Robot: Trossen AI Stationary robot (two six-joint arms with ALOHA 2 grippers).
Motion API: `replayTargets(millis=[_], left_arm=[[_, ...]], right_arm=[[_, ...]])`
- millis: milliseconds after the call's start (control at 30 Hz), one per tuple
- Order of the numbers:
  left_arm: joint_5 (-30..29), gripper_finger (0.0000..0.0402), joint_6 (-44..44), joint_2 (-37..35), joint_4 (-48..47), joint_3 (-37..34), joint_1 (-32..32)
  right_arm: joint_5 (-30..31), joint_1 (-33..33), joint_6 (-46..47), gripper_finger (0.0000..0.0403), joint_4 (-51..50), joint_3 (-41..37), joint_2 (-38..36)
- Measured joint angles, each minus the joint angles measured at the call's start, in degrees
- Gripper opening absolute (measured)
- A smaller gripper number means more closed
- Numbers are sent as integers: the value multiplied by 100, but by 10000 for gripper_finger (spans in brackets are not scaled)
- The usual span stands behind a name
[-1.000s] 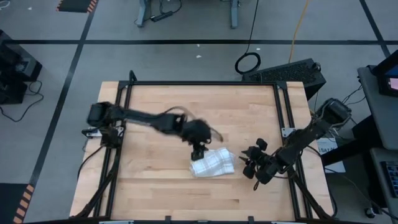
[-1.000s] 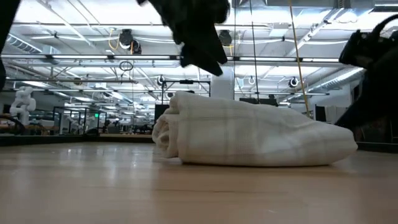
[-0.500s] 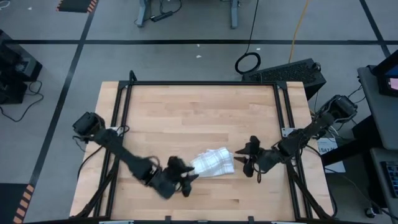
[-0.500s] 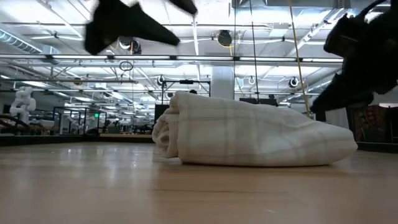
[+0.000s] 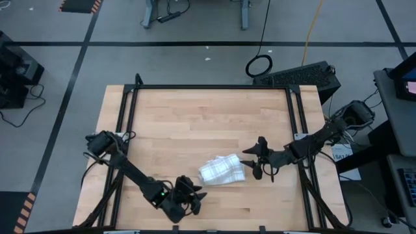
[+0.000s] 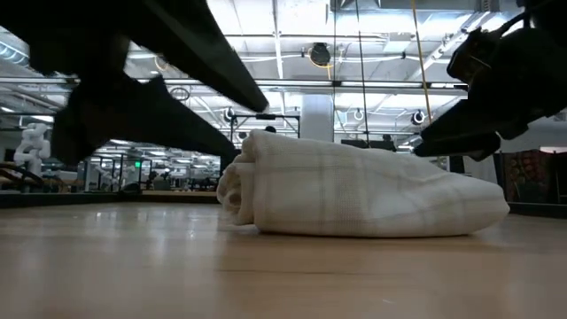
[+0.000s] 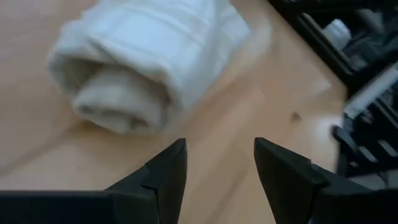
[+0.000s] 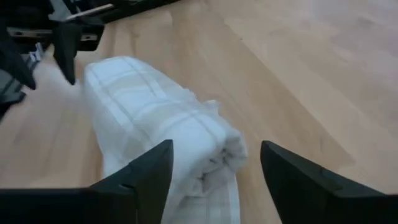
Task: Roll towel
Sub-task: Roll the white kitchen towel
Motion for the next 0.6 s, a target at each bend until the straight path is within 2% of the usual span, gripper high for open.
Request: replayTargets(millis=[167,267,367,467,600], left_arm=[[-30,191,57,-9,-62,4,-235],[-76,191,339,107,-60,13,-264],[-181,191,624,266,-98,4,-182],[-169,191,651,397,-77,7,-67],[-73,191,659,515,0,7,13]], right_arm=[[-619,-225,-120,241,125,-5,0],[-730,-295,-682,238,209,-5,1],[-1154,-492,-1354,241,507,-3,2],[-1684,-747,-1858,252,676,-5,4],[-2160,-1270,-1884,274,631,-3,24]])
